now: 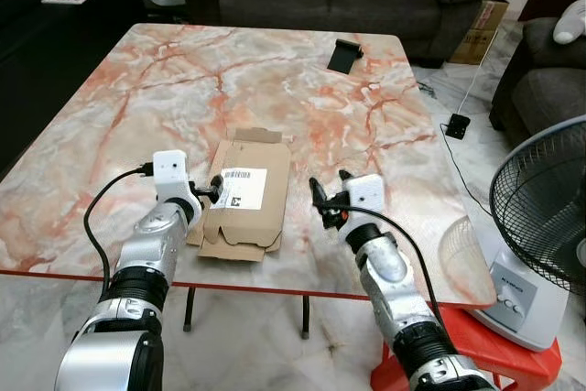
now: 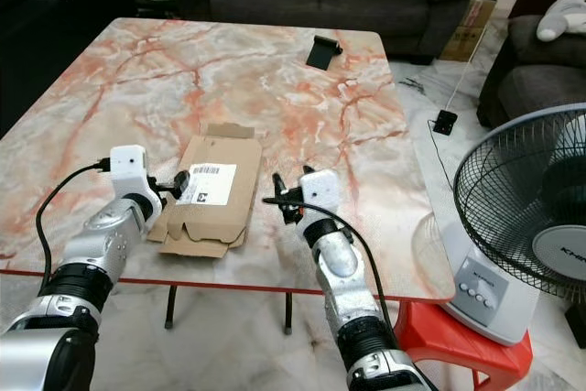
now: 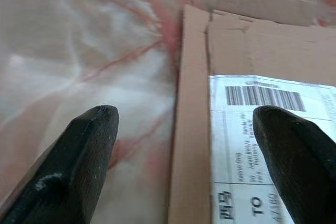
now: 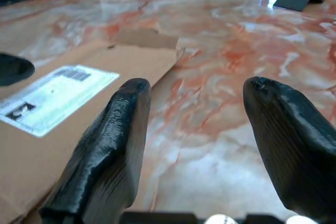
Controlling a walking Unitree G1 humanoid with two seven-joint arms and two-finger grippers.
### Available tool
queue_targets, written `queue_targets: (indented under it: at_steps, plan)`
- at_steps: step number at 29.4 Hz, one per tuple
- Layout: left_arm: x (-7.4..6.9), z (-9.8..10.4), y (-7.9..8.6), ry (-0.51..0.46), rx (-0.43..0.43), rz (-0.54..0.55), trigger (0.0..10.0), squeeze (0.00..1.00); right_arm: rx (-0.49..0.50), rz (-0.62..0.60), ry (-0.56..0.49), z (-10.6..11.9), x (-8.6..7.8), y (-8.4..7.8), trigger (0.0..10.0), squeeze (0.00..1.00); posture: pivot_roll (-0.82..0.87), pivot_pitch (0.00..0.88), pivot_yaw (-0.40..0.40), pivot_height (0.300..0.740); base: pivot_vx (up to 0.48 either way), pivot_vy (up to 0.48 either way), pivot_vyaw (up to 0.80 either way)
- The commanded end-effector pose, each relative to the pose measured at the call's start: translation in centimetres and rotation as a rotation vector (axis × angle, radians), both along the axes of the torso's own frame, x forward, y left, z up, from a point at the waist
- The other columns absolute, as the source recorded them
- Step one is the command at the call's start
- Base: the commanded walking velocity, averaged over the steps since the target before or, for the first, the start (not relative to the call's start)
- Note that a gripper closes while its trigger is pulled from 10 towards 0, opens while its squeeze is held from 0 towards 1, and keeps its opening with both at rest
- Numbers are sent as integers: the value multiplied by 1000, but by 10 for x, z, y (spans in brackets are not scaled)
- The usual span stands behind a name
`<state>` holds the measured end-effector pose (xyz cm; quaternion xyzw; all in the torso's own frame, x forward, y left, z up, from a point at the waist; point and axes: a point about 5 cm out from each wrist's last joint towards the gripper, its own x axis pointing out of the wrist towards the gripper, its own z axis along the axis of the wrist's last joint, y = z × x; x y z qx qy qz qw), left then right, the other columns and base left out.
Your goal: Picking trash to rubbish bin
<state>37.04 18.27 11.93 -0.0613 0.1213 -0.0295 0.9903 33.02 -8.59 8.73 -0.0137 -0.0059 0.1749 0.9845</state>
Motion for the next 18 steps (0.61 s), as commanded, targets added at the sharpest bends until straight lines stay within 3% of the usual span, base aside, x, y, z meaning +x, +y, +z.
queue_targets:
  at_steps: [1, 6, 13, 18]
  plan:
    - [-1, 1, -3, 5, 9, -28, 10000, 0, -68, -3, 45, -8, -1, 3, 10000, 0, -27, 62, -25, 740, 0, 0, 0]
    - [-2, 2, -9, 13, -2, -79, 10000, 0, -116, 13, 71, -14, -4, 11, 10000, 0, -27, 55, -22, 740, 0, 0, 0]
    - [-2, 5, -18, 14, -56, -100, 10000, 0, -172, 68, 57, -12, -5, 27, 10000, 0, -27, 53, -21, 740, 0, 0, 0]
    - [-2, 8, -18, 7, -45, -81, 10000, 0, -183, 92, 45, -9, -6, 34, 10000, 0, -27, 59, -22, 740, 0, 0, 0]
